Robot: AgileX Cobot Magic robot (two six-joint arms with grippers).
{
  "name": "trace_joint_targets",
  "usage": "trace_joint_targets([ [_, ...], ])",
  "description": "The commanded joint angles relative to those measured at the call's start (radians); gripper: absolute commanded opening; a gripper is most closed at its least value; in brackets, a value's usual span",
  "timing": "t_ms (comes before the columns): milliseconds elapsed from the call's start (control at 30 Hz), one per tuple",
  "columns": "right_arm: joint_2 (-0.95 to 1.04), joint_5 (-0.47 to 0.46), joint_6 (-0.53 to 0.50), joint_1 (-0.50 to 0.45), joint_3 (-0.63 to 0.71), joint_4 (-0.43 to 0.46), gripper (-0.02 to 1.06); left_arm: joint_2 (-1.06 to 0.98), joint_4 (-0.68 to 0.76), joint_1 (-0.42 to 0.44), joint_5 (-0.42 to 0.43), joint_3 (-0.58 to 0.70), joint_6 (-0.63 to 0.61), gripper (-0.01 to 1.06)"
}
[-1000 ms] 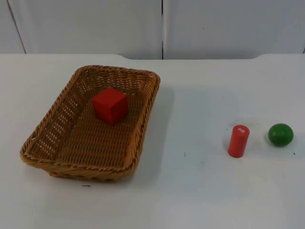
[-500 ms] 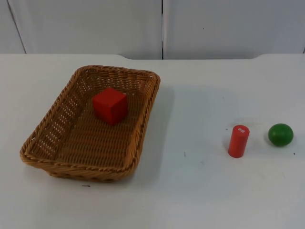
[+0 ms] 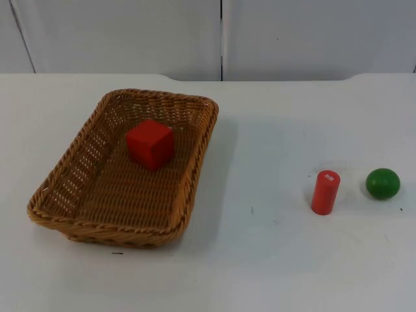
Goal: Pick up the basket with the left hand and place the object to the left of the red cylinder into the basket with the right hand.
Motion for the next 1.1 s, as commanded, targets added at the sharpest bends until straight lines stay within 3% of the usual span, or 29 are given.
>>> trace_joint_targets([
  [0,-0.002,-0.041,-0.001,0.001,0.014,0.012,0.87,-0.003,-0.012,-0.002,-0.012,0.004,0.0,1.05],
  [67,-0.002,-0.087,-0.008,0.001,0.028,0.021,0.87,-0.003,-0.012,-0.002,-0.012,0.004,0.0,1.05],
  [667,-0.002,-0.067,-0.026,0.001,0.041,0.018,0.87,-0.003,-0.012,-0.002,-0.012,0.004,0.0,1.05],
  [767,-0.002,-0.067,-0.035,0.001,0.041,0.026,1.06,-0.003,-0.012,-0.002,-0.012,0.004,0.0,1.05],
  [1067,-0.002,-0.067,-0.035,0.001,0.041,0.026,1.05,-0.003,-0.012,-0.002,-0.012,0.004,0.0,1.05],
])
